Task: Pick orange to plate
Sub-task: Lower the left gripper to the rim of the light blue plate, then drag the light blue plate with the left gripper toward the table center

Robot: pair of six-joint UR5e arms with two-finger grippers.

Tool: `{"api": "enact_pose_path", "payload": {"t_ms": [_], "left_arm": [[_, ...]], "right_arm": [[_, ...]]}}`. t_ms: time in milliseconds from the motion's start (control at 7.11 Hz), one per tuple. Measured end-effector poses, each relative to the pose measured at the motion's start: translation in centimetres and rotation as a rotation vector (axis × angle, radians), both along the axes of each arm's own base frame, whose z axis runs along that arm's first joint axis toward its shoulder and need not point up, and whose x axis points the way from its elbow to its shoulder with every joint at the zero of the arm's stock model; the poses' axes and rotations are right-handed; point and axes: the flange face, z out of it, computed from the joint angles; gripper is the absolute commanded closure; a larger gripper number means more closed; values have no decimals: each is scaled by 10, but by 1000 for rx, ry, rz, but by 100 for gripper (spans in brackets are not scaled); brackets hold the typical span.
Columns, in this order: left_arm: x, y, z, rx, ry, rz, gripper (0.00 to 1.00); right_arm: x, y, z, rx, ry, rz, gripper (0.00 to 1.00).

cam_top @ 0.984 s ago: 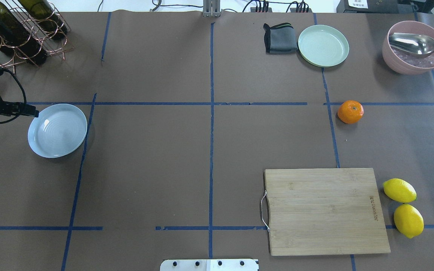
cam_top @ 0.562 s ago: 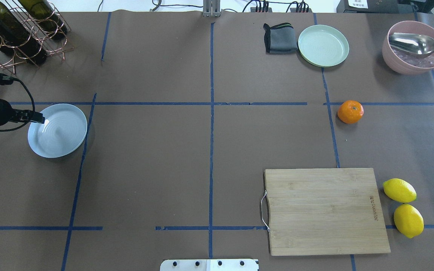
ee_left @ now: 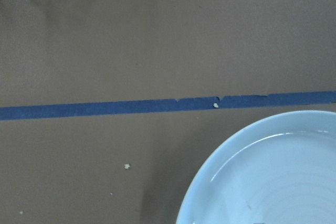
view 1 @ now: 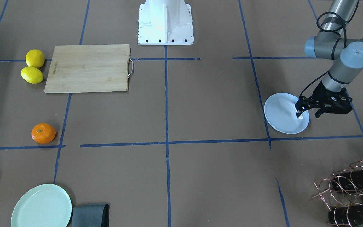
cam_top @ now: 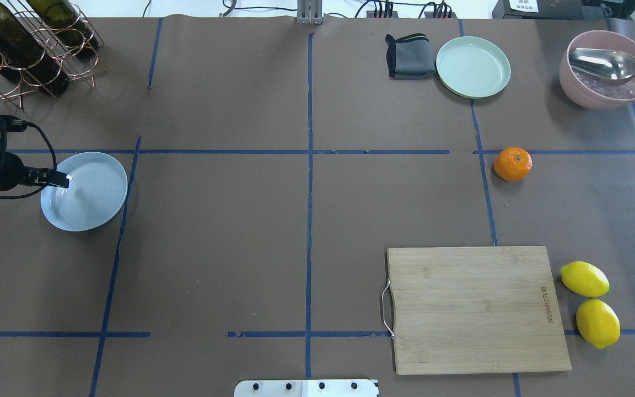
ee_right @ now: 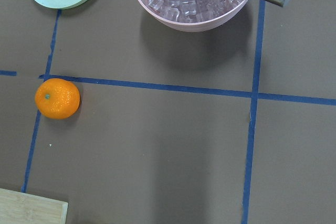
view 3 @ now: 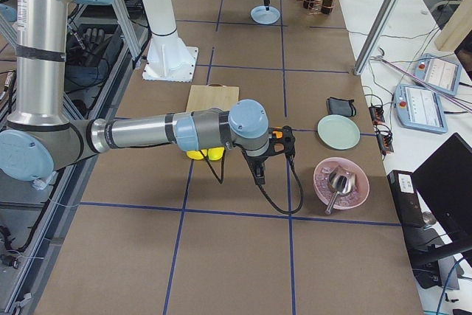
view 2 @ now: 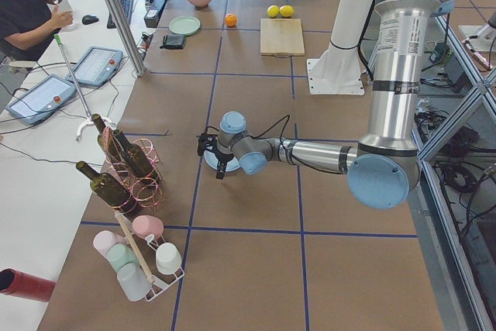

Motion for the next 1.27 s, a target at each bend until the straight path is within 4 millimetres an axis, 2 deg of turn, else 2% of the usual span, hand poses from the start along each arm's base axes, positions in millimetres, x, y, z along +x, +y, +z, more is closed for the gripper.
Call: {"api": "enact_pose_path", "payload": {"t_ms": [422, 562, 844, 984, 1125, 1266], "left_arm": [[2, 2, 1, 3, -2, 9, 91], [2, 2, 0, 5, -2, 11, 100], [-1, 4, -5, 10, 7, 13, 100], [-4, 8, -16, 16, 31, 24, 100], [-16, 9, -33, 7, 75, 40, 100], [-39, 2, -56, -24, 128, 45, 100]], "right_arm": [[0, 0, -2, 3, -2, 0, 0], [0, 0, -3, 5, -2, 0, 0], [0, 0, -4, 7, -3, 0, 0], [0, 0, -4, 7, -4, 0, 0], [0, 0, -5, 8, -4, 0, 0], [0, 0, -7, 7, -5, 3, 0]]}}
